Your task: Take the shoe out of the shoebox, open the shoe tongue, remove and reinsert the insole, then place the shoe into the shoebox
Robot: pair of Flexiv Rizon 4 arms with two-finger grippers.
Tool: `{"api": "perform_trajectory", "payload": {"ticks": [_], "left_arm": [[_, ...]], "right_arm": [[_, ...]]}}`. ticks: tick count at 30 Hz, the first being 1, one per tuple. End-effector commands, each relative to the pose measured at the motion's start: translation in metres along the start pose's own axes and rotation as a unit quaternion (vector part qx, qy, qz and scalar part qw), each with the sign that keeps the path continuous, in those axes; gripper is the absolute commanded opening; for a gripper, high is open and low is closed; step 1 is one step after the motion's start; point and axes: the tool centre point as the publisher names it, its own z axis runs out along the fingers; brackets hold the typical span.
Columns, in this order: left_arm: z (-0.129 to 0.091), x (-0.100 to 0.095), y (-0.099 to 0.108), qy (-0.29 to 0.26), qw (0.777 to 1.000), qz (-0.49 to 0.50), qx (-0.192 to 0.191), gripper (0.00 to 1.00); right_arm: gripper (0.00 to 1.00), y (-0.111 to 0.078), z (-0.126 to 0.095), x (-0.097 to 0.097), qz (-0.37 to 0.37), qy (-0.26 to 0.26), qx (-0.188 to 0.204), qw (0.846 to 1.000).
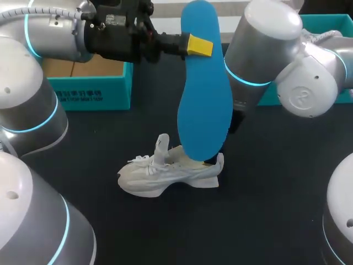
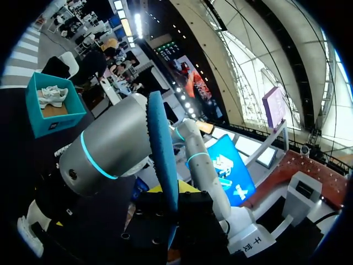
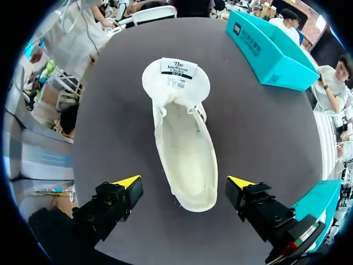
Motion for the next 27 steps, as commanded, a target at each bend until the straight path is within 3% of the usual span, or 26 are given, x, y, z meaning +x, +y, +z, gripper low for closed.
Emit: {"api": "perform_trajectory", "payload": {"ticks": [1, 6, 11, 17, 27], "left_arm": [[0.001, -0.001, 0.0, -0.001, 1.0, 0.0, 0.0, 0.0], [0.001, -0.001, 0.0, -0.001, 1.0, 0.0, 0.0, 0.0], [0.001, -0.001, 0.0, -0.001, 1.0, 0.0, 0.0, 0.0], [0.001, -0.001, 0.0, -0.001, 1.0, 0.0, 0.0, 0.0], [0.001, -0.001, 0.0, -0.001, 1.0, 0.0, 0.0, 0.0]], "right_arm": [[1.0, -0.001, 0.001, 0.0, 0.0, 0.0, -0.001, 1.0], [1.0, 0.005, 0.005, -0.004, -0.001, -0.008, -0.016, 1.0], [1.0, 0.029, 0.033, -0.031, -0.022, 0.002, -0.01, 1.0], [1.0, 0.038, 0.063, -0.05, -0.028, 0.009, -0.01, 0.999], [1.0, 0.037, 0.095, -0.048, -0.02, 0.012, -0.017, 1.0]]}}
